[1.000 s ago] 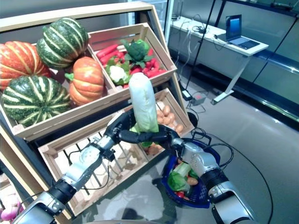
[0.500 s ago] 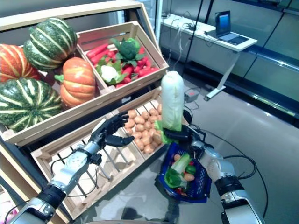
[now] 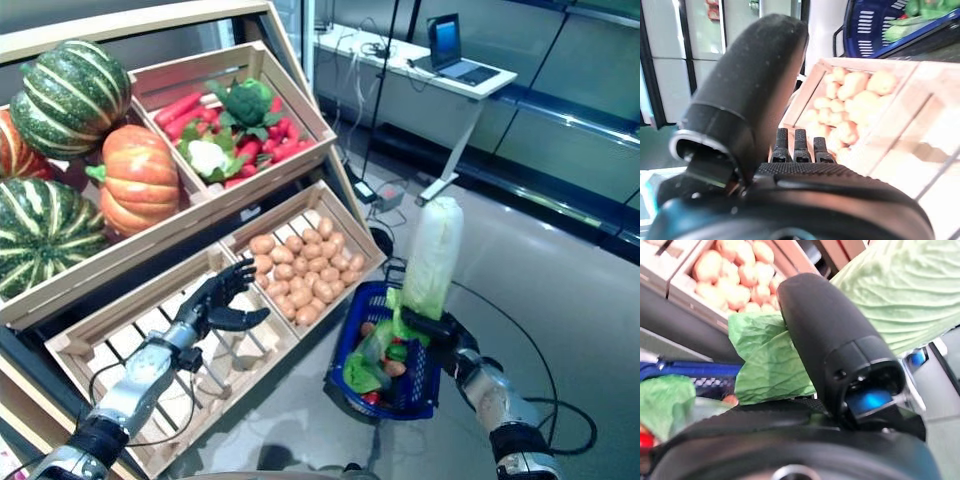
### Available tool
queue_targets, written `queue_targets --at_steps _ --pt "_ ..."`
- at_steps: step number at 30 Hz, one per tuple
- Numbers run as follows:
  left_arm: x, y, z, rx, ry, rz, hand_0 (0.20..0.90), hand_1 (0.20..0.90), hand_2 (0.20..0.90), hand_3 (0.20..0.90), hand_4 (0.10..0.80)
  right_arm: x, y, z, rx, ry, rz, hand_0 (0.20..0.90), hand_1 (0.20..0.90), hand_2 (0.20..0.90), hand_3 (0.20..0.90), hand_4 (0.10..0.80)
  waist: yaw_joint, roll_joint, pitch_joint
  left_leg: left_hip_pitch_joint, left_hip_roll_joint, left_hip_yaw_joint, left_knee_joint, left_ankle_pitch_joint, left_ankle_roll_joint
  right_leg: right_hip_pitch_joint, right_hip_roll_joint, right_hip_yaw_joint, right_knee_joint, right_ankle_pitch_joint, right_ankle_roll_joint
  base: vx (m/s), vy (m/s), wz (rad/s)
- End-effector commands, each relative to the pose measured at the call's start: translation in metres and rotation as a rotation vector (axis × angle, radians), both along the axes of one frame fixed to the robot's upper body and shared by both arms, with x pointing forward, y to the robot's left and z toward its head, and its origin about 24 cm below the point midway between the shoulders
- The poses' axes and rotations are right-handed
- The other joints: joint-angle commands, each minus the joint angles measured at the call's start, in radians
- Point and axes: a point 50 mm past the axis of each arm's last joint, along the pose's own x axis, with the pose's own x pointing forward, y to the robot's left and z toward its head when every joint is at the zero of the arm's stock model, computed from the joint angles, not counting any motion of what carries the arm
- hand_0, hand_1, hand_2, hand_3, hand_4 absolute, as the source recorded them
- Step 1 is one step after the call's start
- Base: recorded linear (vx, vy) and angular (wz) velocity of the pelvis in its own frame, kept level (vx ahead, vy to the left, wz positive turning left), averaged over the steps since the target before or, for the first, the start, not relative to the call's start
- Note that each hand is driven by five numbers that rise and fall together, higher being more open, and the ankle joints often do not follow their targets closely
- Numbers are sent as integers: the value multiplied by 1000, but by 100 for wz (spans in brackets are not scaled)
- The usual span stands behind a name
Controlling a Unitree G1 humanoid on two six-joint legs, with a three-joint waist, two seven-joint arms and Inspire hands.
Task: Put vegetables into the basket
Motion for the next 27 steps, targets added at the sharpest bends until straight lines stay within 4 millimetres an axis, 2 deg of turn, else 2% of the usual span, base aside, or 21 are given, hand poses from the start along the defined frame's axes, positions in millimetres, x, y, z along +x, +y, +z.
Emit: queue_targets --at_steps 1,3,5,8,11,13,17,18,22,26,27 --pt "22 0 40 -41 -239 23 900 900 900 900 800 36 -20 48 28 -287 -155 300 300 300 300 400 24 -13 -8 -5 17 10 3 -9 6 15 -57 -37 5 58 -13 17 -51 0" --pt "19 -2 37 -47 -229 29 900 900 900 900 800 33 -21 38 71 -264 -221 300 300 300 300 400 42 -17 23 -22 13 0 18 -7 11 -1 -60 -46 36 49 -18 -47 -87 -1" --pt "25 -6 41 -49 -246 25 900 900 900 900 800 39 -22 39 83 -268 -251 300 300 300 300 400 58 -19 56 -65 9 -16 54 -11 12 -36 -63 -45 71 39 -21 -239 -113 1" --pt "45 -12 69 -41 -359 1 900 900 900 900 800 64 -23 60 83 -345 -269 300 300 300 300 400 77 -17 168 -209 6 -42 237 -49 12 -135 -77 -55 196 8 -34 -368 -138 5" --pt "52 -11 89 -33 -446 -13 900 900 900 900 800 74 -25 75 83 -411 -278 300 300 300 300 400 80 -9 255 -330 19 -58 414 -100 9 -228 -101 -65 332 -26 -45 -244 -105 23" --pt "53 -15 107 -56 -532 5 900 900 900 900 800 88 -28 97 61 -458 -280 300 300 300 300 400 79 13 318 -472 17 -66 571 -152 15 -359 -132 -63 491 -76 -66 -290 12 14" --pt "54 -24 117 -92 -591 20 900 900 900 900 800 97 -40 116 28 -480 -291 300 300 300 300 400 83 40 350 -622 11 -99 757 -234 31 -514 -181 -47 703 -150 -82 -145 54 1" --pt "54 -24 117 -92 -592 20 900 900 900 900 800 97 -40 116 28 -481 -291 300 300 300 300 400 83 40 348 -626 11 -99 760 -235 31 -518 -181 -47 707 -151 -82 -83 13 8" --pt "55 -30 132 -118 -650 3 900 900 900 900 800 102 -55 135 24 -481 -320 300 300 300 300 400 85 64 382 -744 3 -110 927 -305 46 -652 -225 -34 885 -208 -91 -94 -22 14" --pt "58 -34 140 -121 -674 4 900 900 900 900 800 108 -60 150 -10 -465 -317 300 300 300 300 400 83 80 399 -814 1 -119 1022 -339 49 -733 -241 -21 973 -231 -96 -35 -19 17" --pt "58 -36 141 -126 -676 4 900 900 900 900 800 110 -61 153 -10 -461 -317 300 300 300 300 400 82 85 399 -817 2 -129 1047 -371 44 -742 -240 -10 1001 -259 -88 -43 -13 10"
